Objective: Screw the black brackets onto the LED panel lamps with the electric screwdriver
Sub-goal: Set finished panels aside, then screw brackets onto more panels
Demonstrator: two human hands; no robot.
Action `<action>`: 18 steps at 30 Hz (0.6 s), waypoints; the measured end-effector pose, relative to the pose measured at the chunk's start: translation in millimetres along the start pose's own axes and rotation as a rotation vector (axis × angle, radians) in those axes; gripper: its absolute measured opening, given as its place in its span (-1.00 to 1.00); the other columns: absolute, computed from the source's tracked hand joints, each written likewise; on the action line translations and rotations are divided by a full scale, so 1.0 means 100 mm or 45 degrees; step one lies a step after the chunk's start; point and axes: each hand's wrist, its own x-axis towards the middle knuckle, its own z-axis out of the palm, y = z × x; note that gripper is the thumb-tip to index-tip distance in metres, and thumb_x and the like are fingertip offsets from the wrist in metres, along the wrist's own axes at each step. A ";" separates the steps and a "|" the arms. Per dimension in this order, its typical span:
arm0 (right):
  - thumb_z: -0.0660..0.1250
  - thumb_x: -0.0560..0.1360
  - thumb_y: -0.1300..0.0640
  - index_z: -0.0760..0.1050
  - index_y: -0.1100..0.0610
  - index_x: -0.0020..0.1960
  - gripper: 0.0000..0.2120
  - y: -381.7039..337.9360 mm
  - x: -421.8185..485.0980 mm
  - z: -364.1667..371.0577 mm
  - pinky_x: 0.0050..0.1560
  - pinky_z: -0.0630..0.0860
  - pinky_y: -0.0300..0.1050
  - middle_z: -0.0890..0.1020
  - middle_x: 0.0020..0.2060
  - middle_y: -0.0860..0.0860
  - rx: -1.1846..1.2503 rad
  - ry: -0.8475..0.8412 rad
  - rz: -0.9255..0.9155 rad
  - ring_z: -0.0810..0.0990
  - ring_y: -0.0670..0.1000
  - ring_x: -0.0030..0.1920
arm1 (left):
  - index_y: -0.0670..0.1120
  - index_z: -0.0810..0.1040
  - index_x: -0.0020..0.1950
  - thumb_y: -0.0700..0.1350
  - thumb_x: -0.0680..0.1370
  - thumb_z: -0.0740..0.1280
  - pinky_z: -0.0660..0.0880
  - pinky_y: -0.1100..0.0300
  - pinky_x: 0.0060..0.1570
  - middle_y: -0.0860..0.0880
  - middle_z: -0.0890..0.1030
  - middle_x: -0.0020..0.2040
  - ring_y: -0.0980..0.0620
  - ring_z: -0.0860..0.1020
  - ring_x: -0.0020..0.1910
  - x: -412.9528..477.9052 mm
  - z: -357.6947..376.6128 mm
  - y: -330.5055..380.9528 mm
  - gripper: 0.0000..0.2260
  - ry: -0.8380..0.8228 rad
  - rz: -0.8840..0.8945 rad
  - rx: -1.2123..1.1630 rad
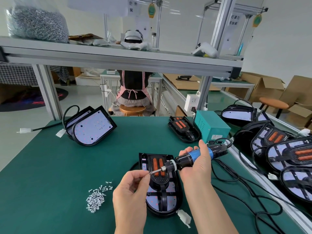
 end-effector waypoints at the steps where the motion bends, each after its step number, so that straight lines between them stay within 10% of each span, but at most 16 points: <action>1: 0.48 0.52 0.11 0.38 0.12 -0.09 -0.74 0.02 -0.01 0.00 -0.41 0.51 -0.21 0.50 -0.52 -0.03 0.000 -0.007 0.010 0.50 -0.06 -0.53 | 0.10 0.70 -0.17 -0.33 0.49 0.46 0.49 0.43 -0.26 -0.01 0.69 -0.26 0.17 0.58 -0.30 0.01 0.00 0.00 -0.71 0.009 -0.002 0.001; 7: 0.46 0.53 0.09 0.36 0.12 -0.08 -0.73 0.11 -0.01 0.00 -0.45 0.50 -0.24 0.49 -0.52 -0.02 -0.036 -0.007 0.029 0.48 -0.05 -0.56 | 0.17 0.67 -0.21 -0.29 0.49 0.47 0.51 0.18 -0.14 0.05 0.68 -0.26 0.06 0.60 -0.25 0.01 -0.06 -0.01 -0.68 0.038 0.034 0.139; 14: 0.46 0.52 0.12 0.35 0.14 -0.04 -0.73 0.11 0.05 -0.01 -0.45 0.51 -0.24 0.51 -0.47 0.02 -0.072 0.012 0.166 0.48 -0.05 -0.55 | -0.09 0.66 -0.20 -0.33 0.46 0.48 0.42 0.37 -0.09 0.20 0.59 -0.18 0.10 0.48 -0.11 -0.01 -0.15 0.09 -0.85 -0.024 0.873 0.731; 18: 0.46 0.51 0.14 0.37 0.14 -0.04 -0.75 0.10 0.08 0.00 -0.48 0.50 -0.24 0.51 -0.47 0.02 -0.080 0.012 0.184 0.49 -0.05 -0.57 | -0.11 0.66 -0.21 -0.40 0.42 0.51 0.43 0.35 -0.11 0.17 0.60 -0.19 0.06 0.50 -0.13 0.01 -0.15 0.06 -0.80 -0.039 0.845 0.739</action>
